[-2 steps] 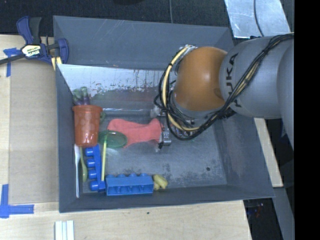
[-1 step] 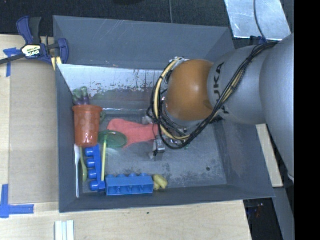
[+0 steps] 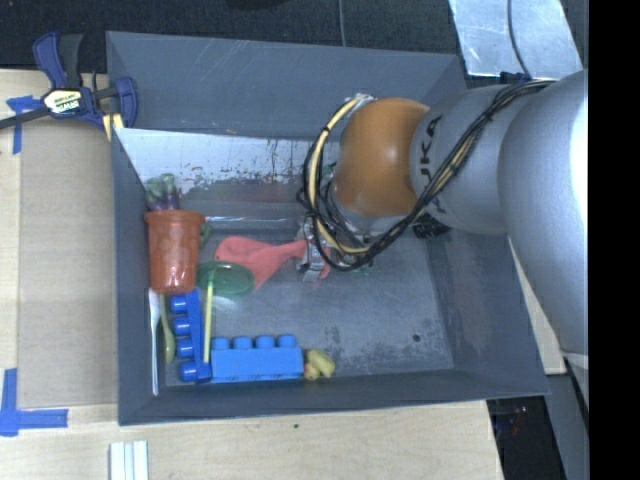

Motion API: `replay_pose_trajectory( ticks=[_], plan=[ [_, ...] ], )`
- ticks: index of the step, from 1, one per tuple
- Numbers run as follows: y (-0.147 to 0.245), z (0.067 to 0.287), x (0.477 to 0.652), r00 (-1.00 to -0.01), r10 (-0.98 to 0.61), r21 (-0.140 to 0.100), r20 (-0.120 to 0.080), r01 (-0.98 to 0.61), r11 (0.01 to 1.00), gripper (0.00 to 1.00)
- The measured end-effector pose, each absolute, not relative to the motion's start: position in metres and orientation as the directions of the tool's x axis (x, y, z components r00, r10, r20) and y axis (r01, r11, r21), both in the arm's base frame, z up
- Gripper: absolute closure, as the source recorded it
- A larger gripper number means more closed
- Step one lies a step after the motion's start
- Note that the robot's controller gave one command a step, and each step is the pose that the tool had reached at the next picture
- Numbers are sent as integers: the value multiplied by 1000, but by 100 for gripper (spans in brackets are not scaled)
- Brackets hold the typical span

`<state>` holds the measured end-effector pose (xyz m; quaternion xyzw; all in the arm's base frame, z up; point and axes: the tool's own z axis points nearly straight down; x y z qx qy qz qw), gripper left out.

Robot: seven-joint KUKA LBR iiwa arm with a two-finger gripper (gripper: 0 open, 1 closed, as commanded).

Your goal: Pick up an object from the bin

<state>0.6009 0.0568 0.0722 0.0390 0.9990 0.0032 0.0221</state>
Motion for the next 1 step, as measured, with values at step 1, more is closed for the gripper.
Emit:
replay_pose_trajectory(
  ticks=[1],
  plan=[
    [57,72,601,-996,78,8,-44,78,997,100]
  ],
)
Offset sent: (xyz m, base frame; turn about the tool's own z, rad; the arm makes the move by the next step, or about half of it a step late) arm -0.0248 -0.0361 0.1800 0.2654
